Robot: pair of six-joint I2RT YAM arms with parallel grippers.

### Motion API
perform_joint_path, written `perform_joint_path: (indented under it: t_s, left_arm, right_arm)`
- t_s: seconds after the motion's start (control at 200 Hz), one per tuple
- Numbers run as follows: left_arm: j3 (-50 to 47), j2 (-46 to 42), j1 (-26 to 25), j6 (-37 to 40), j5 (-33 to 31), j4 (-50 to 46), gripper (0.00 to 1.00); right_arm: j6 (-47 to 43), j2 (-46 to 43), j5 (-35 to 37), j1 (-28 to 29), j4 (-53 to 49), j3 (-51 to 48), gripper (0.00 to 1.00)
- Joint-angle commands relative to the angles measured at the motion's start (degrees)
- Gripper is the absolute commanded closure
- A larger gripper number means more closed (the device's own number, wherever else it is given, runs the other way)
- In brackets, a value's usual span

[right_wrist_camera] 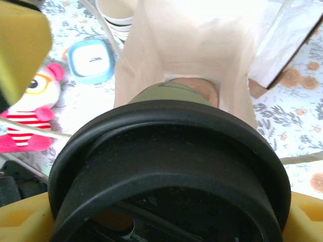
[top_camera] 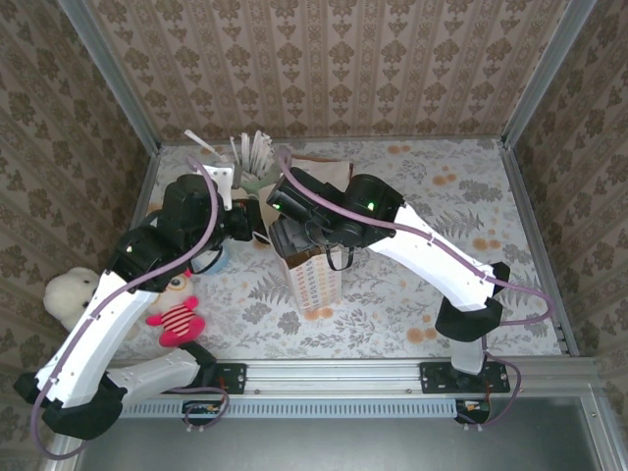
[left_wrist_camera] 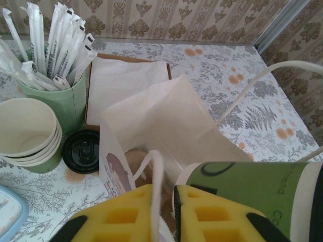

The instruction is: Pack the takeout coffee

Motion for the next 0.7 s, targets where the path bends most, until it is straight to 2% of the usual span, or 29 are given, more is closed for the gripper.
perform_joint_path:
  t_s: [0.0, 0.085, 0.335, 0.505, 0.695]
  left_arm:
    - [-1.26, -0.55, -0.55, -0.76, 1.73, 1.45, 0.9]
    - [-1.63, -0.46, -0.63, -1.28, 1.79, 1.47, 0.93]
    - [-1.36, -1.4, -0.53, -0.1, 0.03, -0.14, 0.93]
    - [-1.52, -2.75, -0.2, 1.76, 1.83, -0.02, 0.93]
    - [-2.66, -4.18, -0.1, 2.6, 1.88, 0.23, 0.93]
  right_arm:
    - [0.63, 1.82, -0.09, -0.15, -2.83, 0.59, 0.35]
    - [0.49, 2.92, -2.54, 0.13, -1.29, 0.41, 0.35]
    - [0.39, 3.51, -3.49, -0.83, 2.3, -3.93, 0.35]
    - [0.31, 1.23, -5.83, -2.89, 3.13, -9.06, 0.35]
    - [0.74, -0.13, -4.29, -4.17, 2.53, -10.66, 0.35]
